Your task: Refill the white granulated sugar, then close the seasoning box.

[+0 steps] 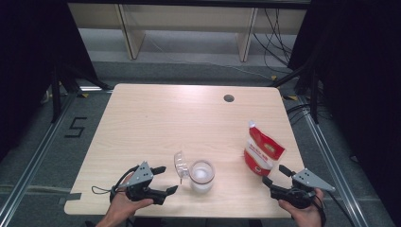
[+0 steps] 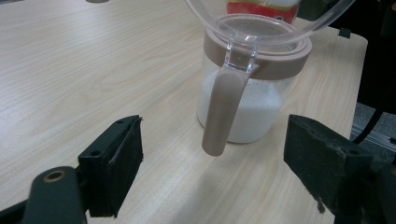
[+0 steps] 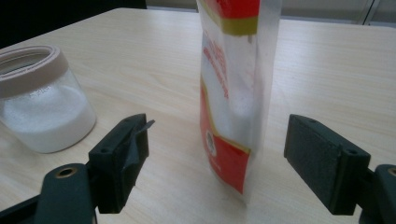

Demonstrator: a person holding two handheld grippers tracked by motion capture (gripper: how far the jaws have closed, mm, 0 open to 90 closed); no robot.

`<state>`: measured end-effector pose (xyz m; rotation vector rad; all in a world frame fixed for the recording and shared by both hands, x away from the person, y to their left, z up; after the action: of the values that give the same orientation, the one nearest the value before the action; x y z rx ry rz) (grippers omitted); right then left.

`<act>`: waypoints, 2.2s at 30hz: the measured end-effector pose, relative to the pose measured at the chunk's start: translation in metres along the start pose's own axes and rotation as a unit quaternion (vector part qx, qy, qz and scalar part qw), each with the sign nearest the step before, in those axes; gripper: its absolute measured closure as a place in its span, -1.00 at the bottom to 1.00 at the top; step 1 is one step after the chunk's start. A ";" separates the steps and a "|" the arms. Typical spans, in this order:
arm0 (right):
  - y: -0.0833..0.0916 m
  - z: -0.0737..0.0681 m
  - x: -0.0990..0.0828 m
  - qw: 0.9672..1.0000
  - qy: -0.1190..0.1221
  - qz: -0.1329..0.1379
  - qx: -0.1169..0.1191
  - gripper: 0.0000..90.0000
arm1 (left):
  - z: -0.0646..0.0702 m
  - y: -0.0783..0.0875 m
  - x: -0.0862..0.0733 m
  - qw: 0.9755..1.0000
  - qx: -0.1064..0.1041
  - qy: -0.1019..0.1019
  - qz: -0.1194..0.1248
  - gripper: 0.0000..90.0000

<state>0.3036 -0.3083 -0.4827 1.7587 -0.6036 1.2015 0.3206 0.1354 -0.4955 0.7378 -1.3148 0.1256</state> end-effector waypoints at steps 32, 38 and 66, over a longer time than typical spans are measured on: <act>-0.001 -0.010 -0.012 0.999 0.001 -0.035 0.022 -0.65 | 0.007 0.008 0.021 0.999 -0.010 0.032 0.011 -0.43; -0.001 -0.010 -0.012 0.999 0.002 -0.036 0.024 -0.65 | 0.007 0.013 0.027 0.999 -0.008 0.040 0.019 -0.33; -0.001 -0.014 -0.013 0.999 -0.011 -0.044 0.024 -0.64 | 0.011 0.011 0.044 0.999 0.010 -0.019 0.026 0.97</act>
<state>0.2924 -0.2964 -0.4932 1.8221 -0.5088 1.1455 0.3187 0.1241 -0.4499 0.7262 -1.3703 0.1673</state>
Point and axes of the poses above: each handheld gripper's, and its own axes: y roughly backward along the jaws, x roughly out of its top, z roughly to its right, the point moved 2 cm from there along -y, roughly forward along the jaws, and after that the axes turned 3 degrees about -y, right-handed, at the moved point
